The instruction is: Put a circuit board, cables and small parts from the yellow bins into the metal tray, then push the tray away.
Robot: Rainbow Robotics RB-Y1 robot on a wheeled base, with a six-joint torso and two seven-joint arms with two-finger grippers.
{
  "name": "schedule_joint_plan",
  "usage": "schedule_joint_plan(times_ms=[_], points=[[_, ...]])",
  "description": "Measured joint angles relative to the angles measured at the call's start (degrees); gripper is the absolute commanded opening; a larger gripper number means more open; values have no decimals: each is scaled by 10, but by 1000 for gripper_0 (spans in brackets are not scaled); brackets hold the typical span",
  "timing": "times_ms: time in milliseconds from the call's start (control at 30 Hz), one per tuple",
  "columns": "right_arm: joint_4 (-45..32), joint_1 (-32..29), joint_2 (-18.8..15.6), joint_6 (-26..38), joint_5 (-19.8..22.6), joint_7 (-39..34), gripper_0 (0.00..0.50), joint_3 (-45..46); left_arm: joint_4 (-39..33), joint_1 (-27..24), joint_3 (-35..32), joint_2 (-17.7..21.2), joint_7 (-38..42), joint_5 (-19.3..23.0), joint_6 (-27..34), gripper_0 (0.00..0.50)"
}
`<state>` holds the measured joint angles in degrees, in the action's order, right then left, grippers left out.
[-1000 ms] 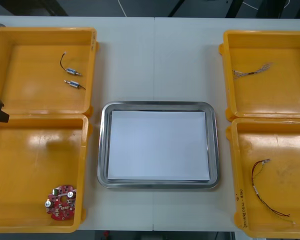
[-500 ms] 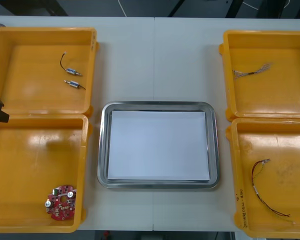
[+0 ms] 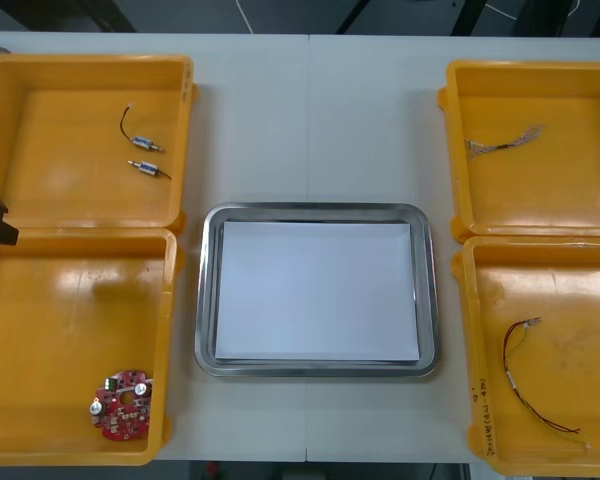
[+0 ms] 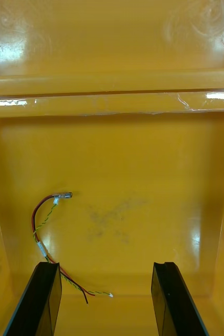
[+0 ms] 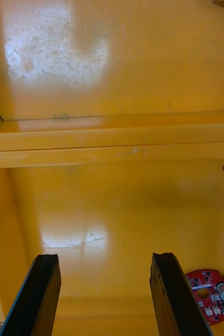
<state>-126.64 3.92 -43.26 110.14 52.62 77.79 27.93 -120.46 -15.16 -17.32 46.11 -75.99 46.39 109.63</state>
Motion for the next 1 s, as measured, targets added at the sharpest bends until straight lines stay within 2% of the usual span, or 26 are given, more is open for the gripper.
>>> schedule_joint_plan(times_ms=[1000], points=[[0, 0, 0, 0, 0, 0, 500, 0, 0, 0, 0, 0, 0, 0, 0, 500]])
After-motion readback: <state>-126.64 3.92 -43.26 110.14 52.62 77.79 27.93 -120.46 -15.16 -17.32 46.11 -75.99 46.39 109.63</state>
